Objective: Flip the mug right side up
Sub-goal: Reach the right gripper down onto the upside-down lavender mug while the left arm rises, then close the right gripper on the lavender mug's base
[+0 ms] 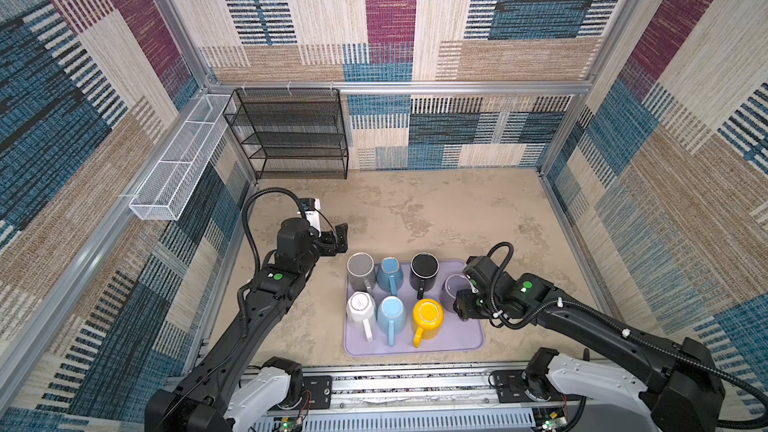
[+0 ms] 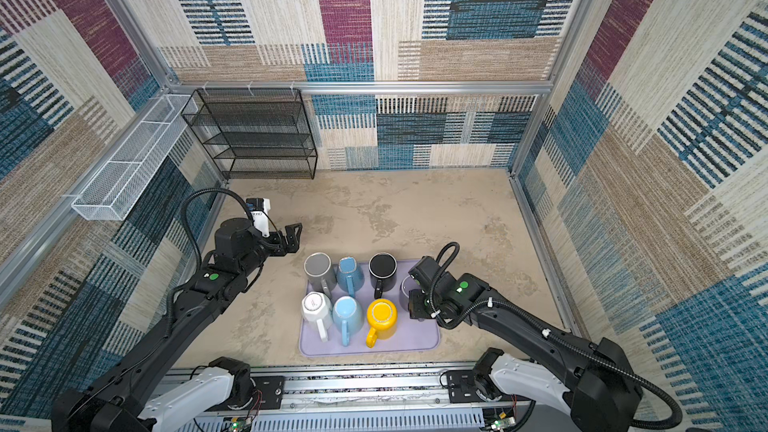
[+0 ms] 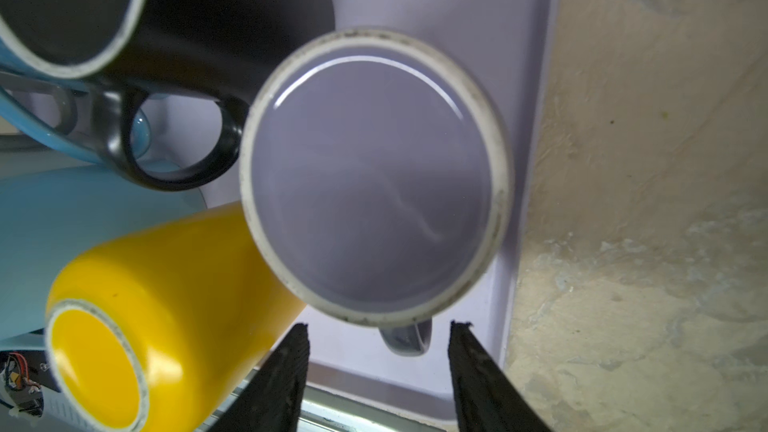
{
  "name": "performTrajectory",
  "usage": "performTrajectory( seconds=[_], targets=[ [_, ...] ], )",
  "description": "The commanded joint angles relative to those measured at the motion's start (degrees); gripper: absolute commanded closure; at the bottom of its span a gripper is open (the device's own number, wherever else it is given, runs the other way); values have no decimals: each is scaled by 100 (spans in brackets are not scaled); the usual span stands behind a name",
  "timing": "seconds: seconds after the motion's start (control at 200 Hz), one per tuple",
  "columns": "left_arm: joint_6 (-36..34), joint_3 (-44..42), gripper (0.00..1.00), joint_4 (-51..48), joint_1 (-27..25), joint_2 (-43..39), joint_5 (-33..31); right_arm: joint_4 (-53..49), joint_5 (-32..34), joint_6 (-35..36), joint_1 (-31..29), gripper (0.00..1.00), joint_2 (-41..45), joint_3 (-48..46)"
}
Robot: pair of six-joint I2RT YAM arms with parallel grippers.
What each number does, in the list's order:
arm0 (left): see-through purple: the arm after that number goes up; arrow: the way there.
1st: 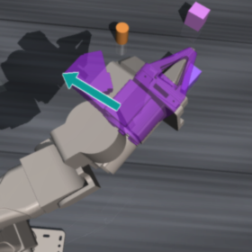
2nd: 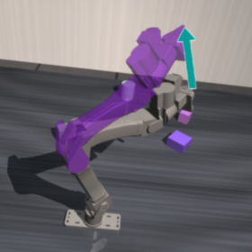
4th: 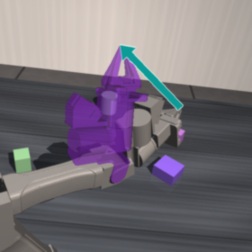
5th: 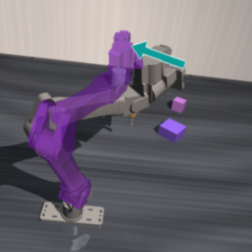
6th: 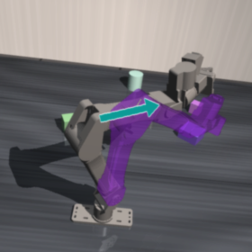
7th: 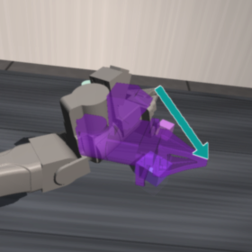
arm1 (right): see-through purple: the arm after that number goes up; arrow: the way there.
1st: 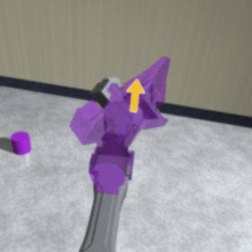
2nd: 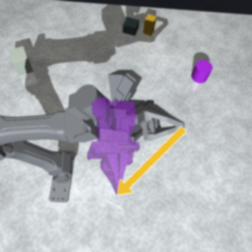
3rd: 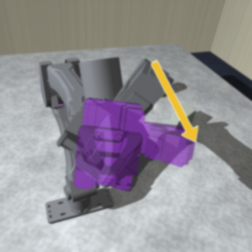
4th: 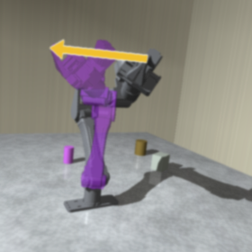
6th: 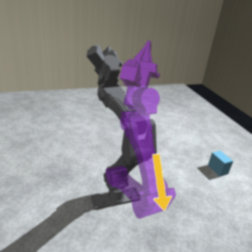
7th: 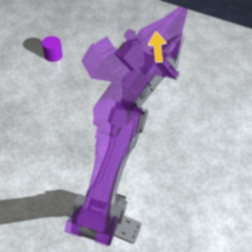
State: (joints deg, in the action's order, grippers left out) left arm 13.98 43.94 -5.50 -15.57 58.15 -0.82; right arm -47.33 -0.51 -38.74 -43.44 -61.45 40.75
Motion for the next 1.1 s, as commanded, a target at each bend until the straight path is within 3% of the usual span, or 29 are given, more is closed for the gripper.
performTrajectory(
  seconds=[0.0, 0.847, 1.097],
  targets=[
    [69, 36, 1, -54, -11, -46, 48, 180, 165, -107, -6, 45, -101, -6],
    [20, 24, 1, -161, -60, -129, -86, 227, 567, -116, -1, 75, -741, 159],
    [26, 30, 1, -189, -69, -131, -103, 203, 630, -116, -7, 75, -873, 154]
  ],
)
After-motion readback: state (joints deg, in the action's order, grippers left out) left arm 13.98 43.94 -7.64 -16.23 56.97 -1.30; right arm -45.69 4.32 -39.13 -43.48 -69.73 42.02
